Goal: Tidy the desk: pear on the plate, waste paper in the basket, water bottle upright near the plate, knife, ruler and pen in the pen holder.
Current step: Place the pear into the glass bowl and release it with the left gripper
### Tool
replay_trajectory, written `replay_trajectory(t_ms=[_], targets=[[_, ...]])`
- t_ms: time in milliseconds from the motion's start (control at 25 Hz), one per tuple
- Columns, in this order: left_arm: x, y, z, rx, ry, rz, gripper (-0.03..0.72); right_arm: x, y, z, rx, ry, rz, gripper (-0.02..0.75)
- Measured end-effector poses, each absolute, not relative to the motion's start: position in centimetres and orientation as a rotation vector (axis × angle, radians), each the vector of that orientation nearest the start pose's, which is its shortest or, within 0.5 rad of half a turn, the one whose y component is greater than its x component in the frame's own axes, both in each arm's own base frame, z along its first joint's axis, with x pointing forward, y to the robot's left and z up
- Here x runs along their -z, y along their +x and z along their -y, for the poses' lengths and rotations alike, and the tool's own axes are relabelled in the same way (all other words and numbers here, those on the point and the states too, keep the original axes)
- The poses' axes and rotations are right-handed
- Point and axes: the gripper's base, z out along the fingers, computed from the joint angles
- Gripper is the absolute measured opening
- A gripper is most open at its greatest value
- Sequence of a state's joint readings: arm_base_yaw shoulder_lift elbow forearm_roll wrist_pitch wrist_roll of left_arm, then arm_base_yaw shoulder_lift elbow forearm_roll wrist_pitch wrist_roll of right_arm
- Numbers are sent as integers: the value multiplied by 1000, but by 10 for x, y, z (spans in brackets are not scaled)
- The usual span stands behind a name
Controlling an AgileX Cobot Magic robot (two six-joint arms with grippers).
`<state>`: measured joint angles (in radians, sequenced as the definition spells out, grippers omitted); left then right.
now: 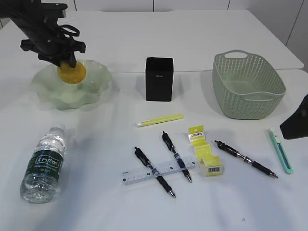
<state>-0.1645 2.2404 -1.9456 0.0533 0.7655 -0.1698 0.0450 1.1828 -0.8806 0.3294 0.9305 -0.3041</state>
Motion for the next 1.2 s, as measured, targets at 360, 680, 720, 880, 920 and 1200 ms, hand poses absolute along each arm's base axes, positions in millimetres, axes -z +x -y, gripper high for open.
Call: replay_trajectory(t_ms=[360, 680, 720, 880, 920, 1200], targets=[[-172, 509, 73, 90, -22, -2630, 263, -280, 221, -34, -341, -276, -2690, 391], [-170, 510, 72, 95, -29, -2636, 363, -280, 221, -34, -342, -276, -2692, 390], [-168, 510, 72, 92, -30, -2648, 393, -280, 221, -34, -342, -276, -2692, 390], [-168, 508, 72, 92, -32, -2665, 498, -280, 221, -34, -342, -276, -2692, 390], [-170, 508, 72, 102, -37, -2662, 515, -280, 221, -34, -342, -276, -2692, 390], [-212, 500, 71, 102, -33, -2616, 543, -280, 221, -34, -342, -274, -2692, 389]])
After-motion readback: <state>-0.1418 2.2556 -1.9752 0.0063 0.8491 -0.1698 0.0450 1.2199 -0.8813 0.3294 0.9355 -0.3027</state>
